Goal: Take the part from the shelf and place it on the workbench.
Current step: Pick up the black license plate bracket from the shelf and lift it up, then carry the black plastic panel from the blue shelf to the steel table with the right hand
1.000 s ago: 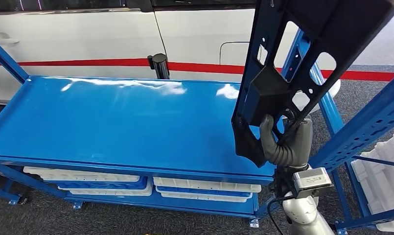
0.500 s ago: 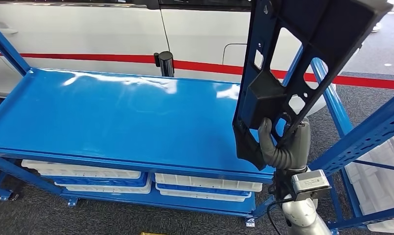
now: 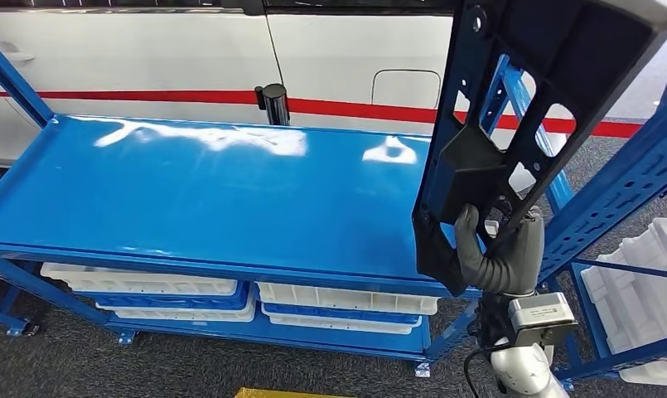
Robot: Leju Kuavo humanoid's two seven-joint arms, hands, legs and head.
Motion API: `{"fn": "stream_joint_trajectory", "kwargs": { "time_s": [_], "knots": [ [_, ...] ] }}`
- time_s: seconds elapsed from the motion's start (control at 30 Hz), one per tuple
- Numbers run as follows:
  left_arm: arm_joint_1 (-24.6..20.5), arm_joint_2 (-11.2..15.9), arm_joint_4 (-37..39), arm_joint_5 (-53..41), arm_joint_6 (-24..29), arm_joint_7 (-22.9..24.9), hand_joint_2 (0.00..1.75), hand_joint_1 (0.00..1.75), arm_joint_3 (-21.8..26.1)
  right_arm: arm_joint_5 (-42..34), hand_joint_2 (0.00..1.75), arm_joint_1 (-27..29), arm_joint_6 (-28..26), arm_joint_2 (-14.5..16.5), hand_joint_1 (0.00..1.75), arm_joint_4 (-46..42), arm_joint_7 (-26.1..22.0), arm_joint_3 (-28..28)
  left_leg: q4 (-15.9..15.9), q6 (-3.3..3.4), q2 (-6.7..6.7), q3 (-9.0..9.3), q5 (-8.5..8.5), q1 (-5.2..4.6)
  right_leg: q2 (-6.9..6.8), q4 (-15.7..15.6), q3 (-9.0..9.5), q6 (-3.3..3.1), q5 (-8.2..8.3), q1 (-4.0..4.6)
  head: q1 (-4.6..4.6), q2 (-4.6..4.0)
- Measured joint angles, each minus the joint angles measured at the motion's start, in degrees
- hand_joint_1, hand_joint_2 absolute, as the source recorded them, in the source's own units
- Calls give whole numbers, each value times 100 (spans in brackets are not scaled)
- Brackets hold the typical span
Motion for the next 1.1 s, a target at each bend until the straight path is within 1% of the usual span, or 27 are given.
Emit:
{"fn": "stream_joint_trajectory", "kwargs": {
  "time_s": [0.07,0.1,0.13,0.17,0.2,0.27,0.3,0.33,0.37,0.43,0.47,0.5,0.53,0.57,0.6,0.63,0.67,0.7,0.73,0.8,0.83,0.87,0.9,0.97,1.0,1.03,1.1],
  "knots": [
    [-14,17,0,103,21,-113,175,0,16,-40,175,-166,79,44,175,27,45,2,638,-54,-1,-249,-445,19,-6,-3,-53,-55,50,-13,-14,0],
    [-22,24,0,146,21,-165,175,0,33,-68,175,-256,118,67,175,60,70,4,993,-77,-1,-385,-633,30,-8,-1,-88,-65,75,-12,-17,0],
    [-31,32,0,170,17,-201,175,0,51,-91,175,-335,144,91,175,101,89,8,1226,-95,-1,-463,-727,40,-8,1,-124,-60,99,-11,-16,0],
    [-39,42,0,181,14,-225,175,0,68,-115,175,-402,161,111,175,151,105,11,1269,-106,-1,-443,-715,50,-8,4,-156,-48,121,-14,-18,0],
    [-48,52,0,179,14,-235,175,0,85,-145,175,-456,173,127,175,205,118,15,1089,-113,0,-304,-607,62,-8,9,-183,-29,142,-22,-17,0],
    [-71,77,0,160,34,-214,175,0,104,-212,175,-522,180,145,175,291,131,17,335,-116,-3,174,-324,83,-10,28,-220,19,175,-36,-19,0],
    [-82,89,0,140,52,-196,175,0,109,-240,175,-543,179,150,175,324,132,16,12,-99,-13,360,-226,78,-12,42,-237,47,190,-28,-13,0],
    [-90,104,0,121,72,-179,175,0,111,-256,175,-558,174,153,175,350,129,16,-176,-74,-22,455,-180,64,-15,48,-254,82,211,-21,-10,0],
    [-94,122,0,106,91,-167,175,0,113,-264,175,-567,169,160,175,373,125,16,-238,-37,-31,466,-171,40,-17,41,-267,123,236,-15,-7,0],
    [-101,169,-1,95,114,-160,175,0,122,-266,175,-574,153,172,175,410,114,16,-245,71,-30,419,-95,17,-16,14,-292,211,288,-23,-4,0],
    [-108,193,-4,90,120,-160,175,0,127,-265,175,-572,144,177,175,424,105,16,-259,128,-23,394,-50,18,-15,46,-333,231,260,-25,-2,0],
    [-118,218,-8,83,121,-160,175,0,133,-260,175,-572,135,179,175,436,95,15,-275,187,-16,359,-2,25,-13,176,-408,223,159,-22,5,0],
    [-128,241,-14,74,122,-160,175,0,139,-254,175,-570,128,180,175,445,81,15,-286,234,-9,315,46,32,-12,426,-527,191,-9,-16,13,0],
    [-137,265,-20,63,121,-160,175,0,145,-243,175,-563,118,181,175,454,67,15,-286,262,-6,259,85,23,-11,794,-679,149,-228,-12,21,0],
    [-145,284,-25,56,120,-159,175,0,150,-226,175,-549,107,183,175,462,55,15,-285,282,-5,201,123,14,-10,1202,-825,119,-433,-10,27,0],
    [-151,297,-27,49,117,-154,175,0,155,-209,175,-524,93,184,175,471,46,15,-284,287,-4,144,161,3,-11,1528,-925,114,-575,-7,28,0],
    [-156,305,-28,43,115,-145,175,0,157,-191,175,-492,75,186,175,478,40,15,-283,289,-4,91,199,-8,-11,1680,-933,132,-638,-5,28,0],
    [-157,311,-28,38,114,-133,175,0,157,-172,175,-456,55,188,175,482,34,14,-282,286,-5,47,234,-16,-11,1583,-814,162,-614,0,29,0],
    [-157,315,-28,32,115,-120,175,0,157,-158,175,-423,36,192,175,484,28,14,-282,277,-6,9,267,-23,-12,1257,-573,191,-531,10,29,0],
    [-158,317,-29,22,120,-107,175,0,157,-132,175,-377,6,204,175,478,14,13,-281,244,-7,-38,328,-37,-18,394,31,186,-365,53,25,0],
    [-158,320,-30,16,122,-106,175,0,157,-124,175,-357,-5,211,175,469,4,11,-281,218,-6,-47,355,-43,-20,109,221,163,-307,77,22,0],
    [-160,322,-30,13,122,-105,175,0,157,-115,175,-342,-15,216,175,460,-2,10,-280,187,-5,-51,380,-47,-19,-30,297,133,-282,97,26,0],
    [-161,325,-31,13,122,-106,175,0,157,-106,175,-321,-28,220,175,451,-8,8,-291,151,-4,-53,404,-52,-16,-40,280,109,-255,109,26,0],
    [-156,337,-31,29,122,-108,175,0,163,-81,175,-269,-61,230,175,434,-13,5,-280,81,-4,-72,407,-46,-14,-95,234,40,-204,70,38,0],
    [-146,343,-30,40,122,-107,175,0,167,-66,175,-226,-80,239,175,421,-17,3,-196,49,-5,-110,301,-38,-18,-115,228,-11,-163,41,32,0],
    [-131,350,-30,50,125,-94,175,0,173,-54,175,-167,-101,248,175,403,-25,-2,-7,19,-6,-178,112,-25,-24,-130,218,-54,-118,11,28,0],
    [-92,356,-28,54,138,-27,175,0,190,-44,175,-15,-137,260,175,361,-54,-16,657,-41,-6,-387,-397,11,-33,-124,160,-98,-49,-3,19,0]
  ]
}}
